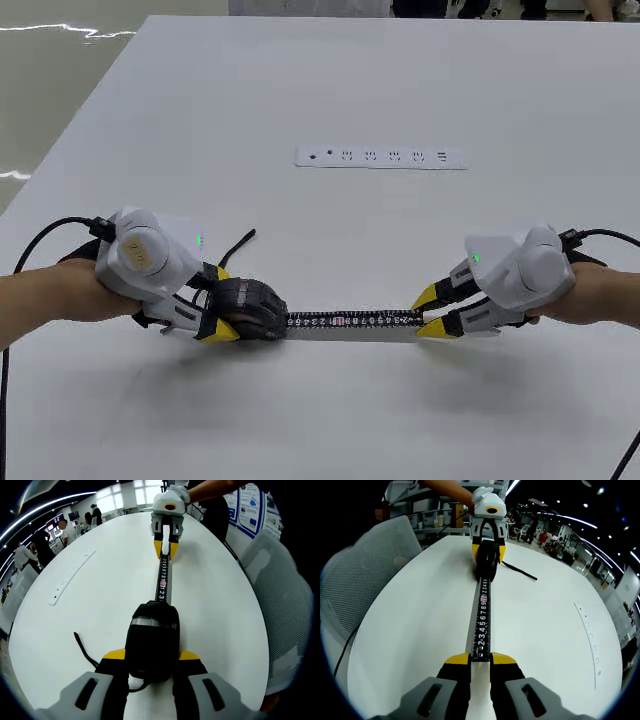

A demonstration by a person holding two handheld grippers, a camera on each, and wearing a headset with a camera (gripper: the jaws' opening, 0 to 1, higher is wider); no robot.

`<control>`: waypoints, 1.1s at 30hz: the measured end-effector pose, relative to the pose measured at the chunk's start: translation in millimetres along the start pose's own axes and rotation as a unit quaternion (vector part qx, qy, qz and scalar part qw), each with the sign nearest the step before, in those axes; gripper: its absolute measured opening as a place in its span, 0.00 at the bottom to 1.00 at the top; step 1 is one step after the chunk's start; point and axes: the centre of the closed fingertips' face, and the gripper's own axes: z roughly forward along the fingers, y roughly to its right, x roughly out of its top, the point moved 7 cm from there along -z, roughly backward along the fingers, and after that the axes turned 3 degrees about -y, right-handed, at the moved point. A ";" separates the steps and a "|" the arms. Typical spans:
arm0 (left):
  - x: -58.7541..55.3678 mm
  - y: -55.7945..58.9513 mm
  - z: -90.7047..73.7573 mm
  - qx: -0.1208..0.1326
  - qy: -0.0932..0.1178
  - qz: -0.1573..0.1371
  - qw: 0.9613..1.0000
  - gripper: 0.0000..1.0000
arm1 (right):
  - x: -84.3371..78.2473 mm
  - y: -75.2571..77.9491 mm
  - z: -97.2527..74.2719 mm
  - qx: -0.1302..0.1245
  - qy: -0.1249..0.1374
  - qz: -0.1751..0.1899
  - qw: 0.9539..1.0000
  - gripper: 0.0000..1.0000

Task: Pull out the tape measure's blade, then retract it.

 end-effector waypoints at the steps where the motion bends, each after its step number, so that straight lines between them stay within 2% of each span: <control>1: -0.3 -0.1 0.1 0.000 0.000 0.000 1.000 0.29 | -0.1 -0.1 -0.1 0.000 0.000 0.000 1.000 0.13; 19: -3.6 -1.7 1.0 0.001 0.001 0.001 1.000 0.29 | -1.7 -0.9 -1.3 0.000 -0.001 -0.002 1.000 0.13; 33: -1.9 0.7 -0.3 0.001 0.000 0.002 1.000 0.29 | -3.9 -2.7 -2.8 -0.002 -0.001 0.000 1.000 0.13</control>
